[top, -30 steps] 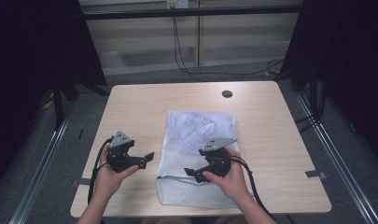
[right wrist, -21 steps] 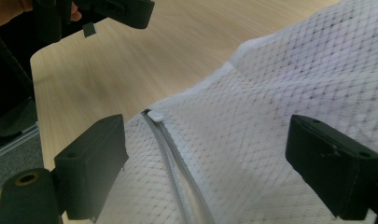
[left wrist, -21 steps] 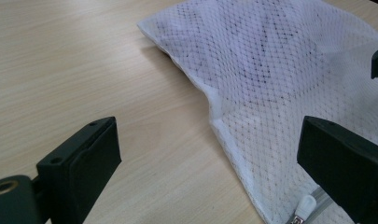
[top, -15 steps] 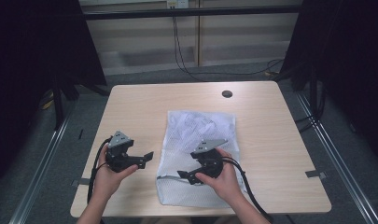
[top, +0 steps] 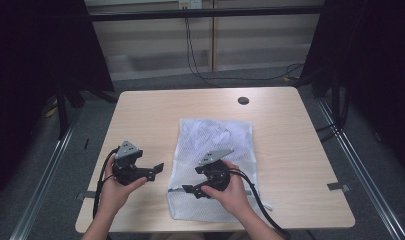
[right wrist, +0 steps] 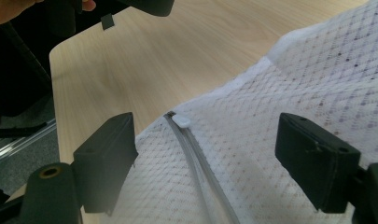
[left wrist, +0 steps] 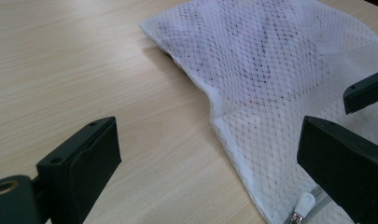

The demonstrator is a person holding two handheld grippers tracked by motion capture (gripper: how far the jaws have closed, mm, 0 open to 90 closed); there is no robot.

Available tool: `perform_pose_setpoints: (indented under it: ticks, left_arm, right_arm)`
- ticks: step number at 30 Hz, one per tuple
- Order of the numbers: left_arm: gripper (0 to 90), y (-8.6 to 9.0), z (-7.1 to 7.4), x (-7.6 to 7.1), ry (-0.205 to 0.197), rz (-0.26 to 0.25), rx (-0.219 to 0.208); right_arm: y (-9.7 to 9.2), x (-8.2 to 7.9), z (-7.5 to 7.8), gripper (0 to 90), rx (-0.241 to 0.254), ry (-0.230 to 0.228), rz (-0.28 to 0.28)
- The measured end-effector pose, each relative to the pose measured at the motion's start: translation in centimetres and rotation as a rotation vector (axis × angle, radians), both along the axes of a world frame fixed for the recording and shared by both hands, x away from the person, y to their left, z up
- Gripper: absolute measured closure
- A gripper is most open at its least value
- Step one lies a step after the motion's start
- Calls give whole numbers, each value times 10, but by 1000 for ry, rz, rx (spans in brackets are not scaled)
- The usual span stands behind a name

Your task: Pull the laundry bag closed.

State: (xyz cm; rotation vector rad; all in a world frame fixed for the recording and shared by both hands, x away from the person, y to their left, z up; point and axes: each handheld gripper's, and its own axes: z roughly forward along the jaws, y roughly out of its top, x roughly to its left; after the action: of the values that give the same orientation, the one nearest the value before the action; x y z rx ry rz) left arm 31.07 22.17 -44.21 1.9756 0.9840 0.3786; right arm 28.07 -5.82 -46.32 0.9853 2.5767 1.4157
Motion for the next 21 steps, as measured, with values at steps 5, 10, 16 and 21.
perform_pose_setpoints:
  ticks: [5, 10, 16, 21]
  left_arm:
    - [58, 0, 0, -1, -1, 4, -4]
    - [58, 1, -1, -1, 4, 1, -4]
    - [59, 2, 0, -1, 3, 7, -7]
    - [59, 2, 0, -1, 1, 11, -9]
  right_arm:
    - [6, 2, -4, 241, -4, 17, 14]
    - [13, 3, -8, 266, 3, 34, 15]
    - [18, 6, -12, 328, 18, 69, 9]
    - [21, 8, -15, 351, 31, 105, 4]
